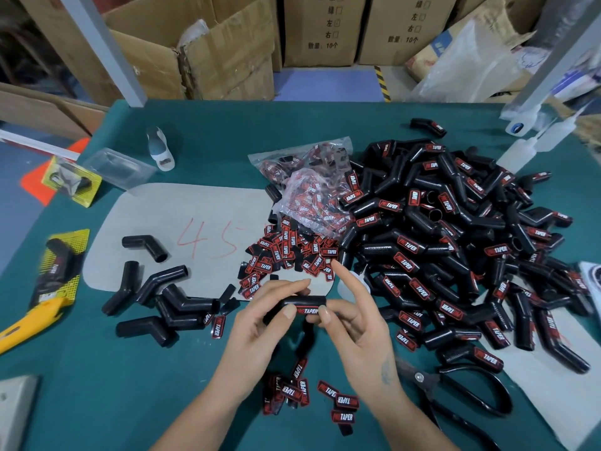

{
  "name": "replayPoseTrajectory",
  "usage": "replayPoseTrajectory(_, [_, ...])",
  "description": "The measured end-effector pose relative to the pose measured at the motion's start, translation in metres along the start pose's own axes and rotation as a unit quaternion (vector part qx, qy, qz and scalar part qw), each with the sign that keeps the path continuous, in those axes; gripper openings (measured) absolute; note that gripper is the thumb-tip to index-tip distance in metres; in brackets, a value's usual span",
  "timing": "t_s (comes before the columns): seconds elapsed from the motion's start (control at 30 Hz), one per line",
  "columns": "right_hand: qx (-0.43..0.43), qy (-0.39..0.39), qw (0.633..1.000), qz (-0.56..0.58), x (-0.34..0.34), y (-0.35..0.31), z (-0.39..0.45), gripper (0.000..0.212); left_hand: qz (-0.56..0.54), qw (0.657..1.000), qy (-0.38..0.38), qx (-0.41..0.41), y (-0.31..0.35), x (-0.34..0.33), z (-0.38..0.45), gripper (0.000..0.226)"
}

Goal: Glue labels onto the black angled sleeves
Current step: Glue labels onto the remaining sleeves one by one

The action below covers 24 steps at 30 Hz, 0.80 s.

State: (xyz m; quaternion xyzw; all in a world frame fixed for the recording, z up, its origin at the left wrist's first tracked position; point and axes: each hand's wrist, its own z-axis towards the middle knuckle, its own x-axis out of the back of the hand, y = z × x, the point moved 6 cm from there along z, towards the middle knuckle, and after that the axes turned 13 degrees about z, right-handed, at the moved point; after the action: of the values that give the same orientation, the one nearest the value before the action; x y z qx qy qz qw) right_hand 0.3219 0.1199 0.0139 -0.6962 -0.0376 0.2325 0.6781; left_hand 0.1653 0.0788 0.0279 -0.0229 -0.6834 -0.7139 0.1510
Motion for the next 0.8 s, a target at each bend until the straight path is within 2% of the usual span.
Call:
replayPoseTrajectory(0.13, [-0.02,0.012,0.999,0.05,0.001,-0.001,0.002,0.055,0.142,0.982,0.082,-0.098,0.01,0.005,-0.001,0.027])
replayPoseTrajectory(0.27, [-0.033,-0.004,0.997,0.068,0.002,-0.001,0.003,0.049,0.19,0.963,0.123,-0.145,0.013,0.007,-0.005,0.015])
replayPoseTrajectory(0.5, [-0.012,-0.035,0.999,0.015,-0.002,-0.002,-0.002,0.051,0.136,0.983,0.111,-0.045,0.001,0.012,0.001,0.014])
replayPoseTrajectory(0.8, [0.041,-0.047,0.997,-0.049,-0.007,0.0,-0.007,0.054,0.127,0.987,0.076,-0.064,0.004,0.008,0.003,0.011])
